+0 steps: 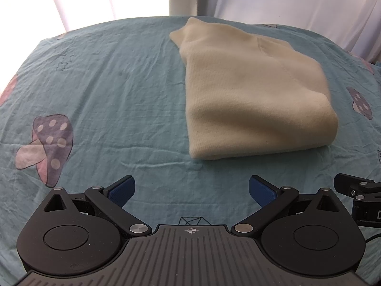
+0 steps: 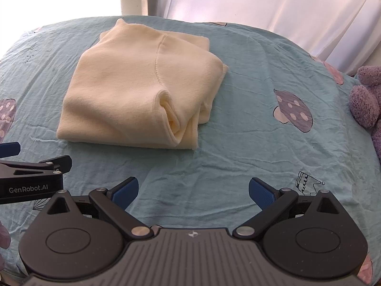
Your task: Fold small clothes
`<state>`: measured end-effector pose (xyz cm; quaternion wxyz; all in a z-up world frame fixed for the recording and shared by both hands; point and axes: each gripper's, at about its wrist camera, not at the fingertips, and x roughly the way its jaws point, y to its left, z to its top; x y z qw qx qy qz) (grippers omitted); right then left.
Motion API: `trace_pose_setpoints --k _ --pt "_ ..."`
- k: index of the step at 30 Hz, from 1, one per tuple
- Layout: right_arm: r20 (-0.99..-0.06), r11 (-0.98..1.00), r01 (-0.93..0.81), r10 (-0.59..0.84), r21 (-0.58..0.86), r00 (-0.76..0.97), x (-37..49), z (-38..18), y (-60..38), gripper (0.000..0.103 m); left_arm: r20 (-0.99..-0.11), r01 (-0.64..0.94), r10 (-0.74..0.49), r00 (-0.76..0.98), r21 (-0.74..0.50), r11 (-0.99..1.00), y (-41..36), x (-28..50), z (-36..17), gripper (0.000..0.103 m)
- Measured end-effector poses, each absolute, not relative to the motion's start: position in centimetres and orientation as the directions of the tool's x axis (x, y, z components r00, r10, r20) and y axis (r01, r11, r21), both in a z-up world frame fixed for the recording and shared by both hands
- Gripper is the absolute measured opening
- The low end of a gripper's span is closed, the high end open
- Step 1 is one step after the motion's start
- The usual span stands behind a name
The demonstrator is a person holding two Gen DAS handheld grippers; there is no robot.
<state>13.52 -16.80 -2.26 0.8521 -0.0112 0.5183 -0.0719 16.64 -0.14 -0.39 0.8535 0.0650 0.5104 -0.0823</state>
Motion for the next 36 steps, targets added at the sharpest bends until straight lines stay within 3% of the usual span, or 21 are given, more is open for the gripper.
trace_pose_setpoints --k 36 --pt "-0.881 0.989 0.126 -0.123 -0.073 0.457 13.31 -2.50 -17.54 0.099 -0.883 0.202 -0.065 0.465 0.034 0.979 -0.18 16.56 -0.38 0.103"
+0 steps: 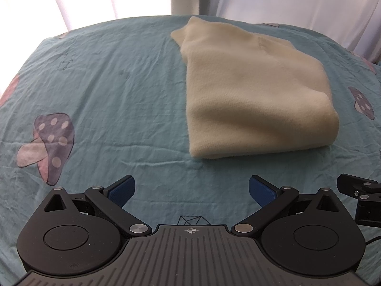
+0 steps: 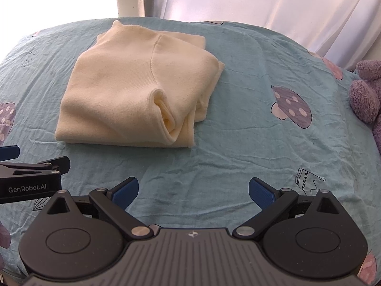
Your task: Fold small clothes
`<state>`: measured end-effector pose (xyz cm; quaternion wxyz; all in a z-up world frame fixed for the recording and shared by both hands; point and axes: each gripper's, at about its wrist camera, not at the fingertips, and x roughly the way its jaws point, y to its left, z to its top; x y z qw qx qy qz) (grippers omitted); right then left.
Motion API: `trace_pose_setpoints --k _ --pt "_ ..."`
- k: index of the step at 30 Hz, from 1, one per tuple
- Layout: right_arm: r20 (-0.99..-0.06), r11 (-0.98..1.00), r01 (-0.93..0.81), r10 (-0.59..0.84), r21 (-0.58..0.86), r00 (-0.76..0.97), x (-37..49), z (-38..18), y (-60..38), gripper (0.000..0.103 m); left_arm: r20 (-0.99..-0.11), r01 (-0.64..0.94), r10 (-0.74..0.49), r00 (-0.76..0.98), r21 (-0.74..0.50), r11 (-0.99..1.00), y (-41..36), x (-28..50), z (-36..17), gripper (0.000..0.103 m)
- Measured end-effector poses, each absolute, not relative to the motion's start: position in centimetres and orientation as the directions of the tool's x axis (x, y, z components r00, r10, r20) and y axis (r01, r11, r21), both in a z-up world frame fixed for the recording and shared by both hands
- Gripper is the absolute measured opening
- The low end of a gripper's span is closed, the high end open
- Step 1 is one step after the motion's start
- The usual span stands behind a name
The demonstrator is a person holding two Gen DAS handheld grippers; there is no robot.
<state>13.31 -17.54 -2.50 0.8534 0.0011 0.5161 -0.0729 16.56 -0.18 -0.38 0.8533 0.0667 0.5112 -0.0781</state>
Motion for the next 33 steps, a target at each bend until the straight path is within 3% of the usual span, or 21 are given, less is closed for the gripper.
trace_pose_setpoints --k 33 --pt "-0.882 0.989 0.129 -0.122 -0.070 0.455 13.42 -2.59 -17.80 0.099 -0.890 0.203 -0.068 0.450 0.027 0.979 -0.43 16.84 -0.90 0.103"
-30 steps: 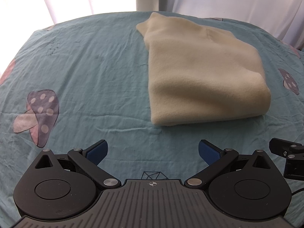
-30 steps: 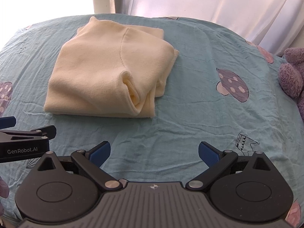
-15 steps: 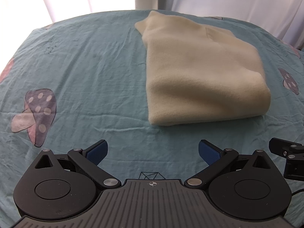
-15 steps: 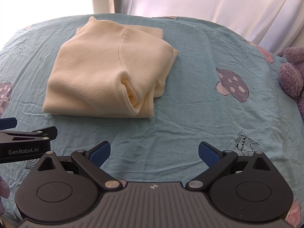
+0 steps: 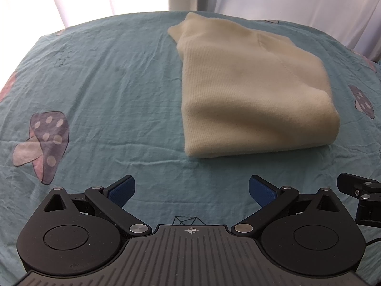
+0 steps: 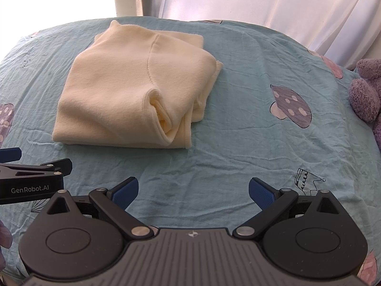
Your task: Fold small clothes
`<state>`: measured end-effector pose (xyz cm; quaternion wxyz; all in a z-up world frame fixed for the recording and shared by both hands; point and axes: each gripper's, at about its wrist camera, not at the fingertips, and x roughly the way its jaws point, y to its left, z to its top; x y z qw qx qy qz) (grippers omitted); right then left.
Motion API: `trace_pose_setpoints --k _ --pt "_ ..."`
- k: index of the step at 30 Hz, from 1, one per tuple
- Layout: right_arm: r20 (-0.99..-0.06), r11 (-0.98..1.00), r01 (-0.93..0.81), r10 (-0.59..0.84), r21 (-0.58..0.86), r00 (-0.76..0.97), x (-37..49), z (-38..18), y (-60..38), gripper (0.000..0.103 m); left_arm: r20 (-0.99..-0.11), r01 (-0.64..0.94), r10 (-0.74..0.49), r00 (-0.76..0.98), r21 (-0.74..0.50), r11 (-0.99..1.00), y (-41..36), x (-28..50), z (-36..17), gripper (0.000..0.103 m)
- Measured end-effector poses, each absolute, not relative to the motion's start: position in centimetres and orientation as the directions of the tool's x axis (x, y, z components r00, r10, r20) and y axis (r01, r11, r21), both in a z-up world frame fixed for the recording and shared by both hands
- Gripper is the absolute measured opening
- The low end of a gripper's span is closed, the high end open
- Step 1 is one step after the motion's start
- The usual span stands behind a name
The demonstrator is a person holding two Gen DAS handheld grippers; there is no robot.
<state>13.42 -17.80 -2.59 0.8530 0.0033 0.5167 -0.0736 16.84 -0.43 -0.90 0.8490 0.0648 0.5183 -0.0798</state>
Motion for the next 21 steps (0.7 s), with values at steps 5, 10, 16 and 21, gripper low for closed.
trace_pose_setpoints --k 5,10,16,21 --pt "-0.882 0.989 0.128 -0.122 -0.070 0.455 13.43 -2.60 -17.82 0.099 -0.893 0.210 -0.070 0.445 0.028 0.977 -0.47 16.94 -0.99 0.103" --pt "-0.882 0.989 0.126 -0.122 -0.072 0.455 13.43 -2.65 -17.98 0.099 -0.894 0.211 -0.074 0.441 0.023 0.977 -0.47 16.99 -1.06 0.103" --pt "-0.882 0.989 0.125 -0.122 -0.072 0.455 13.42 -2.63 -17.91 0.099 -0.895 0.213 -0.078 0.439 0.020 0.977 -0.48 17.09 -1.06 0.103" --pt "-0.881 0.990 0.122 -0.123 -0.074 0.457 13.47 -2.60 -18.07 0.099 -0.897 0.213 -0.076 0.436 0.021 0.977 -0.61 17.15 -1.08 0.103"
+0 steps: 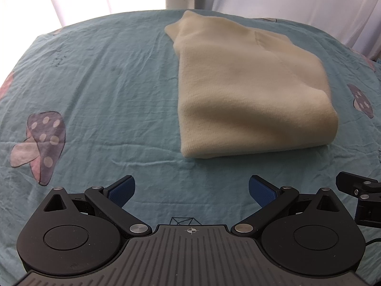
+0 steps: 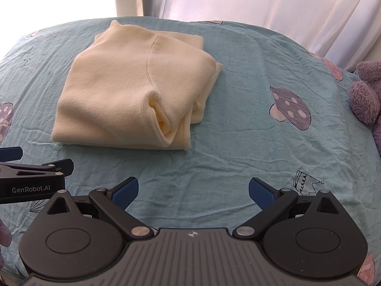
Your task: Fold small clothes
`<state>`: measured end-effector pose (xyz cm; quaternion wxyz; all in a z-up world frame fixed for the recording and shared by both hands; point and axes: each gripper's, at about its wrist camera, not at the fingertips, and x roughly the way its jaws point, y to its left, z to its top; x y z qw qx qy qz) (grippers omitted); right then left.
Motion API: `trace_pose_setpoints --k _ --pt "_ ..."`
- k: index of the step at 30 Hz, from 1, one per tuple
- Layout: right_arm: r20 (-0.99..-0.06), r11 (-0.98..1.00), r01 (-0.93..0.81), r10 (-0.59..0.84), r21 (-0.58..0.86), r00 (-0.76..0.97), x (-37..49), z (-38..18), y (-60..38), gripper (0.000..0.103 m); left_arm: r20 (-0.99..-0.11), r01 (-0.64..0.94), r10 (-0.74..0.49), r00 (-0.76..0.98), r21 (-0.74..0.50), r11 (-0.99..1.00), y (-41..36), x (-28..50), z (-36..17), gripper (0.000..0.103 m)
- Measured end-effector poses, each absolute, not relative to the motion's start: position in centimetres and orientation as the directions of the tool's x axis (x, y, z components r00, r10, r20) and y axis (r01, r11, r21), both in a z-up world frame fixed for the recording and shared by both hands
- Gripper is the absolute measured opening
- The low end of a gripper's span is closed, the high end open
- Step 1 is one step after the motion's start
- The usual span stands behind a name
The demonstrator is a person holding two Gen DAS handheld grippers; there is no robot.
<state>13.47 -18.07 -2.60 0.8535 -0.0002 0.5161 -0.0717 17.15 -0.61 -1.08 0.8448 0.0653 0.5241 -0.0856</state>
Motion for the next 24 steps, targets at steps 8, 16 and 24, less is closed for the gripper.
trace_pose_setpoints --k 8,16,24 --pt "-0.883 0.990 0.123 -0.124 -0.076 0.453 13.56 -2.62 -17.97 0.099 -0.898 0.222 -0.078 0.434 0.023 0.975 -0.71 17.05 -1.09 0.103" --pt "-0.883 0.989 0.122 -0.126 -0.079 0.452 13.52 -2.60 -17.94 0.099 -0.894 0.222 -0.064 0.444 0.040 0.974 -0.72 16.93 -0.94 0.103" --pt "-0.883 0.989 0.119 -0.128 -0.083 0.452 13.50 -2.54 -17.82 0.099 -0.896 0.231 -0.067 0.439 0.041 0.972 -0.77 16.78 -0.98 0.103"
